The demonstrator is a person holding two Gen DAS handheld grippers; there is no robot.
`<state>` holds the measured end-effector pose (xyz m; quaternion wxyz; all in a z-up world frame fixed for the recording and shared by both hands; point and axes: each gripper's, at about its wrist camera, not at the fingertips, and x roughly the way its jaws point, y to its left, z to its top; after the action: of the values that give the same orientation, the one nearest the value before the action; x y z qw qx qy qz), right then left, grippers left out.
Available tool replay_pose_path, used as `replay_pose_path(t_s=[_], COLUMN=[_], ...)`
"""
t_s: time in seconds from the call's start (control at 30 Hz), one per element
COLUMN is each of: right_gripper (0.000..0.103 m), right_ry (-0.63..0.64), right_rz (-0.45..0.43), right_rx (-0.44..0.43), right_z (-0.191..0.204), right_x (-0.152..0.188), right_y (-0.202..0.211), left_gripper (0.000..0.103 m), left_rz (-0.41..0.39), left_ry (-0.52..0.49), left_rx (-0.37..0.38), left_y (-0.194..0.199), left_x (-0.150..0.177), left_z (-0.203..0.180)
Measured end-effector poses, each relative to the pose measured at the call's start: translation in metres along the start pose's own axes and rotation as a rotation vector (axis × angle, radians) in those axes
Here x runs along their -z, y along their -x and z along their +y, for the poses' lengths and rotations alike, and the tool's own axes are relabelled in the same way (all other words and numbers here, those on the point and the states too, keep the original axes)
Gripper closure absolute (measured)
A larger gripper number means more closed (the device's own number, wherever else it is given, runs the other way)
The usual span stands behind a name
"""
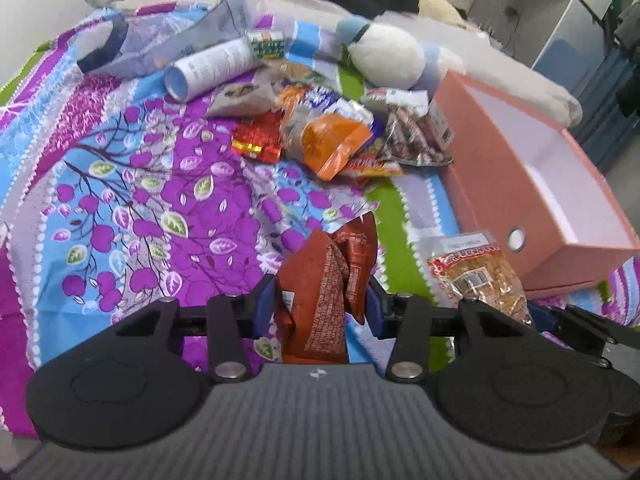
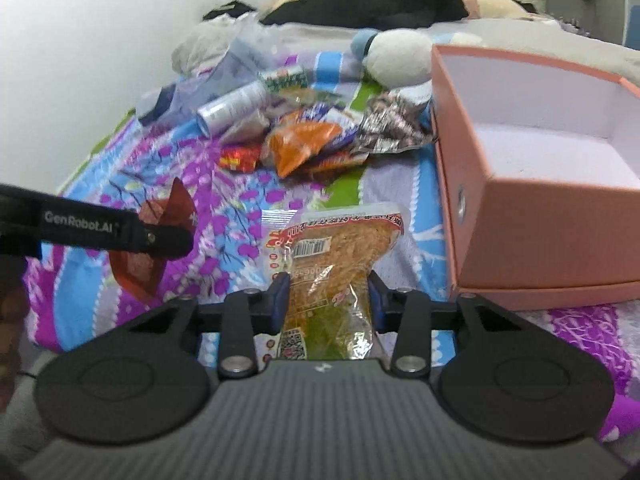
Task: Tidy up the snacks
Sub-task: 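Carry both packets over the pink box and open both tools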
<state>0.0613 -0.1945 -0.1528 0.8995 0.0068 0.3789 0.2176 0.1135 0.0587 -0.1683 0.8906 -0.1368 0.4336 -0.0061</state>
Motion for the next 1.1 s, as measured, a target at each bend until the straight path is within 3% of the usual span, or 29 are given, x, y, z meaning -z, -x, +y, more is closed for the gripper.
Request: replay_pose_path(t_s=[0.63,1.1], right_gripper=[0.061,0.061], right_ry=[-0.105,-0.152], right_rz=[-0.198,-0.251], right_rx=[0.087,0.169], right_z=[-0.016,-0.051], right_x=[-0.029,-0.036], right_y=[0.102,0.12], left_gripper=[0.051,0.052], left_rz=[-0.123,-0.141], left_ry=[-0.078,-0.185], left_rx=[0.137,0.232], left_y=[0.075,0.063], left_x=[-0.026,-0.053], left_z=[-0.062,-0.119])
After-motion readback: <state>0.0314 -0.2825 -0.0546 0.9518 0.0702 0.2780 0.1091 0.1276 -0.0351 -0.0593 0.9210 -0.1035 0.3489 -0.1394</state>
